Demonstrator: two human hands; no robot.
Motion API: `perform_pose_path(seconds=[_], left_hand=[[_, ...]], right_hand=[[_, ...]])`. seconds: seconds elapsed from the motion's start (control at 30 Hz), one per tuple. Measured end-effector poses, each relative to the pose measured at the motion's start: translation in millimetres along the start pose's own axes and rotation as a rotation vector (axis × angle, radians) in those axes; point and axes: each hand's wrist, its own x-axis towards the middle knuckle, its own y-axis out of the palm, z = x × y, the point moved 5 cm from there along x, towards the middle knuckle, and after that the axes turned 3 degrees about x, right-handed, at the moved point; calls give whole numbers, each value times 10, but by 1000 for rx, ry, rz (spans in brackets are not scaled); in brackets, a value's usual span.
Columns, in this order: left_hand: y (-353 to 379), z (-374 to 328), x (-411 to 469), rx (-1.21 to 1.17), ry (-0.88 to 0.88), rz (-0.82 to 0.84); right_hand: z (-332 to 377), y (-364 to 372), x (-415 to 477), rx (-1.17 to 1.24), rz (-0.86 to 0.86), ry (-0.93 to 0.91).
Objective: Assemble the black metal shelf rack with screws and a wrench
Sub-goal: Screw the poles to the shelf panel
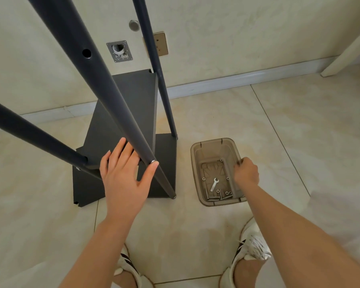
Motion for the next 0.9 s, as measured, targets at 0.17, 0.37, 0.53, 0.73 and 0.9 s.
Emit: perform_pose_path(seconds=[0.17, 0.37, 0.53, 0.73, 0.9], left_hand=[[5, 25, -7, -23, 4, -3], [11, -12, -1, -29, -9, -1], [-3, -11, -14, -40, -10, 0], [-8, -20, -6, -58, -18, 16], [6, -11, -8, -44, -27, 37]], right_hand=[[192, -66, -52, -68, -171, -180], [480, 228, -167, -124, -25, -602], [86, 715, -97, -370, 417, -373], [-125, 1008, 13, -591, 609, -257], [-99, 1044, 12, -694, 557, -290]])
